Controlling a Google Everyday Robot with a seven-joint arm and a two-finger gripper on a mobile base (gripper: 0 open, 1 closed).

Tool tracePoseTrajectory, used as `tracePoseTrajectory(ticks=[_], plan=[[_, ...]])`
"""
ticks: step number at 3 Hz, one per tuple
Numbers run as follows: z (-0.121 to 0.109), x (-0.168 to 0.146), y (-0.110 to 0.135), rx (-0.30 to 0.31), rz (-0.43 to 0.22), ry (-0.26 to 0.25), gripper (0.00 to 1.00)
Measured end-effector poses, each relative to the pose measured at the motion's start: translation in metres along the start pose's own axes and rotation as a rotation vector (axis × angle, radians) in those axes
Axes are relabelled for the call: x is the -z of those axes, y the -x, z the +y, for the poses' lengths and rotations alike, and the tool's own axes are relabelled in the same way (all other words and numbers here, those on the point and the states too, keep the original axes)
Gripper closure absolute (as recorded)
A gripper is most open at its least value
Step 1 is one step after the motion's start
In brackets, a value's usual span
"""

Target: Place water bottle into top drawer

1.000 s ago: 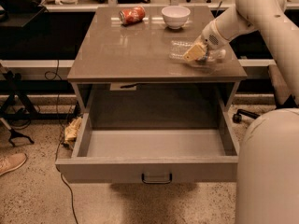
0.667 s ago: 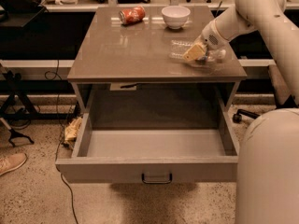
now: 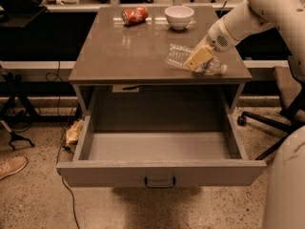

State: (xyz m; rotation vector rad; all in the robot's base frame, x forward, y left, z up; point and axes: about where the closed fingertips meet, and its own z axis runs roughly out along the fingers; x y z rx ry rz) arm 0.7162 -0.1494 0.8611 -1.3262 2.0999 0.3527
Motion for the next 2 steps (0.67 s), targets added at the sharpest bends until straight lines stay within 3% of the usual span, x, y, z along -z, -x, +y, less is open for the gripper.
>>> tracePoseTrajectory(ticks=[1, 2], plan=[[0.010, 0.008, -0.009, -0.040, 0.004, 0.007, 1.00], [0.042, 0.036, -0.026, -0.126, 0.013, 0.006, 1.00]])
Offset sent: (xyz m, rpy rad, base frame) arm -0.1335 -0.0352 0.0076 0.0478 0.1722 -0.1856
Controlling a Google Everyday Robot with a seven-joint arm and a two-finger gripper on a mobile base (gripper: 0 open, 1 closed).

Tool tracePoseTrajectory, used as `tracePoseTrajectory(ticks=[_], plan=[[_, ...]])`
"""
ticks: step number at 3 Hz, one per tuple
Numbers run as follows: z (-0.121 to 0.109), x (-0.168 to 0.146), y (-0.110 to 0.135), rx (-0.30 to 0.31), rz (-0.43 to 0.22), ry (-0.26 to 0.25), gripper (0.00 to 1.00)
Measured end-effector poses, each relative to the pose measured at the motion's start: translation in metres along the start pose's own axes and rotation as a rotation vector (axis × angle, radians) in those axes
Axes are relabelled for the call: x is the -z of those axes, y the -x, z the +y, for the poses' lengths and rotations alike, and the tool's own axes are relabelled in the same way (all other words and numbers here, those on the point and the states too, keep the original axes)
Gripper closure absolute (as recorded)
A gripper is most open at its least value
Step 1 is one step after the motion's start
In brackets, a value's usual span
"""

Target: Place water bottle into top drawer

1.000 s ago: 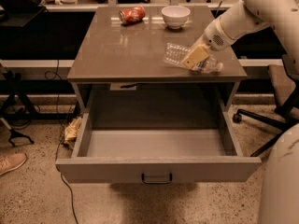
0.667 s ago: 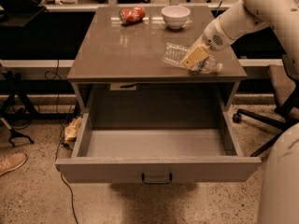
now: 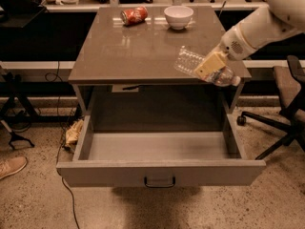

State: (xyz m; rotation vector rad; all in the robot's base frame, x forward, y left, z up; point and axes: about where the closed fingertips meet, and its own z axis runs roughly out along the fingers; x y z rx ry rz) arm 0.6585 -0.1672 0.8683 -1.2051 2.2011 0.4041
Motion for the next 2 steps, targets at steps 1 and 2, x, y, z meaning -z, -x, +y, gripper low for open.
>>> tracePoseTrajectory(ticks=[1, 2], plan=[[0.056, 0.003, -0.027, -0.063, 0.076, 0.077, 1.00], [0.108, -0.029, -0.064, -0.142, 0.142, 0.182, 1.00]])
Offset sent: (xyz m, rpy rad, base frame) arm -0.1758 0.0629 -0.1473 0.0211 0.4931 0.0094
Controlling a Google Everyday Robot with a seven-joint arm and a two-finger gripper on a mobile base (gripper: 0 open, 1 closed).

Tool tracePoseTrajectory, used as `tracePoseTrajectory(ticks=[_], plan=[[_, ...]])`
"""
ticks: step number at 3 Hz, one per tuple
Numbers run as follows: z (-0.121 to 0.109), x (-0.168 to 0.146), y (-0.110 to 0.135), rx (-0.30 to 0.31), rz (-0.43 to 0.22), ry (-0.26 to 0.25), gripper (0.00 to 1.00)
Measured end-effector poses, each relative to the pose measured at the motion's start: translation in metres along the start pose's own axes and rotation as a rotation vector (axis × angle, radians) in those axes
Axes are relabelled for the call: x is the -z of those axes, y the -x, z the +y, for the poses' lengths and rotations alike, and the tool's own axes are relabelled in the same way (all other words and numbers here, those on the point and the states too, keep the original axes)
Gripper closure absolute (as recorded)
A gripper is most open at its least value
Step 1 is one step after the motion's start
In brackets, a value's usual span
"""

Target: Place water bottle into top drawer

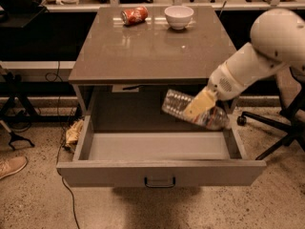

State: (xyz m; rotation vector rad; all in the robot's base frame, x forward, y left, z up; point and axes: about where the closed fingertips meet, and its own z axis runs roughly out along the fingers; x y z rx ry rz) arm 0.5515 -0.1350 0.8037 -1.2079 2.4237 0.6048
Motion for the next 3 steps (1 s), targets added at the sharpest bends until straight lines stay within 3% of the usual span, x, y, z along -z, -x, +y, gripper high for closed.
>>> tracePoseTrajectory(ticks=[1, 2, 3], plan=[[0.012, -0.023, -0.021, -0.015, 0.051, 0.043, 1.00], [0.012, -0.023, -0.021, -0.015, 0.051, 0.043, 1.00], [0.026, -0.061, -0.011, -0.024, -0.014, 0.099, 1.00]])
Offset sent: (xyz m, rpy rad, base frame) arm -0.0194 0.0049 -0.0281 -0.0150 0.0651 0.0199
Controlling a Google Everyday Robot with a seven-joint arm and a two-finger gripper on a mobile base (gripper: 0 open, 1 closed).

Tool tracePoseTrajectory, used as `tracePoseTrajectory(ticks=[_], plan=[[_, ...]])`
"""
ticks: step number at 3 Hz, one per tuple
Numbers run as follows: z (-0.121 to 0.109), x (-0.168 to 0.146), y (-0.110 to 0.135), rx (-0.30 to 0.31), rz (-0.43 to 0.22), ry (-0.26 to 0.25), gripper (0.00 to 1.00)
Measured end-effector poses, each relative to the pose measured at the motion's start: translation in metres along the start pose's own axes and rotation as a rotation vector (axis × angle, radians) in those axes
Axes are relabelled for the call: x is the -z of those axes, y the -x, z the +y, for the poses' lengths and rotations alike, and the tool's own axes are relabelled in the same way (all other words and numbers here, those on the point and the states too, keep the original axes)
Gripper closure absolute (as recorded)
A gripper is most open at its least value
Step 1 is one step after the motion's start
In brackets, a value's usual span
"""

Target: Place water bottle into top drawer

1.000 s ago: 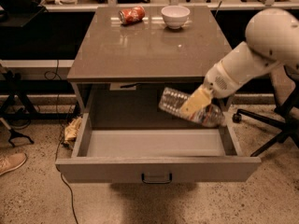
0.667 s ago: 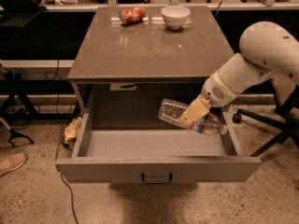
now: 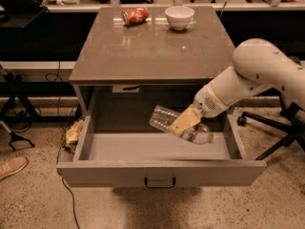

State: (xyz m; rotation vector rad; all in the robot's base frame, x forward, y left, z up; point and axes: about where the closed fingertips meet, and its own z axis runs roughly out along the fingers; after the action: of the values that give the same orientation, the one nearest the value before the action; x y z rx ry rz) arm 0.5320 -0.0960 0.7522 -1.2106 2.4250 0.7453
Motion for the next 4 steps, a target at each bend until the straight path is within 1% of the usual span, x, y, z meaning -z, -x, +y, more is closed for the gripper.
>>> tracePoseTrajectory(ticks=[1, 2, 3, 4], plan=[[0.003, -0.028, 0.019, 0.009, -0.091, 0.024, 1.00], [0.013, -0.051, 0.043, 0.038, -0.173, 0.028, 0.81], [0.021, -0.080, 0.058, 0.047, -0.221, 0.045, 0.59], [0.027, -0.112, 0.062, 0.031, -0.234, 0.062, 0.35]])
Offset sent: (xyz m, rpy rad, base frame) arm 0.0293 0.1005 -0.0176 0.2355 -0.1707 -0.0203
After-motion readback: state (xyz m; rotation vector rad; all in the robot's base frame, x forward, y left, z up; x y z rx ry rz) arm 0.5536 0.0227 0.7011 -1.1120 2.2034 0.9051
